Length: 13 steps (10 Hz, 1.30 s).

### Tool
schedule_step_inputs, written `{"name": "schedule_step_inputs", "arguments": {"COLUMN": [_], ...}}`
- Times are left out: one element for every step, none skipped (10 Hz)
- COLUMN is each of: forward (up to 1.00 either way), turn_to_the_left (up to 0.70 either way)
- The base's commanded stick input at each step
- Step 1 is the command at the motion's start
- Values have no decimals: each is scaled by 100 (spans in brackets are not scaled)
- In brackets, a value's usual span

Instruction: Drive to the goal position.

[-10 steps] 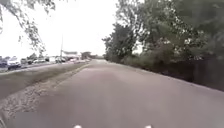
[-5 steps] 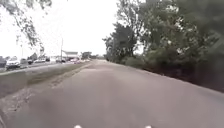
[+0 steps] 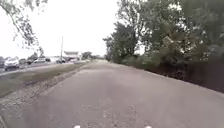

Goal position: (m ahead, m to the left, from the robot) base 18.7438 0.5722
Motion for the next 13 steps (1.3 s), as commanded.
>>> {"name": "schedule_step_inputs", "arguments": {"forward": [70,70,70,70,70,70,70,70,70,70,70,70,70], "turn_to_the_left": [0,0,0,0,0,0,0,0,0,0,0,0,0]}}
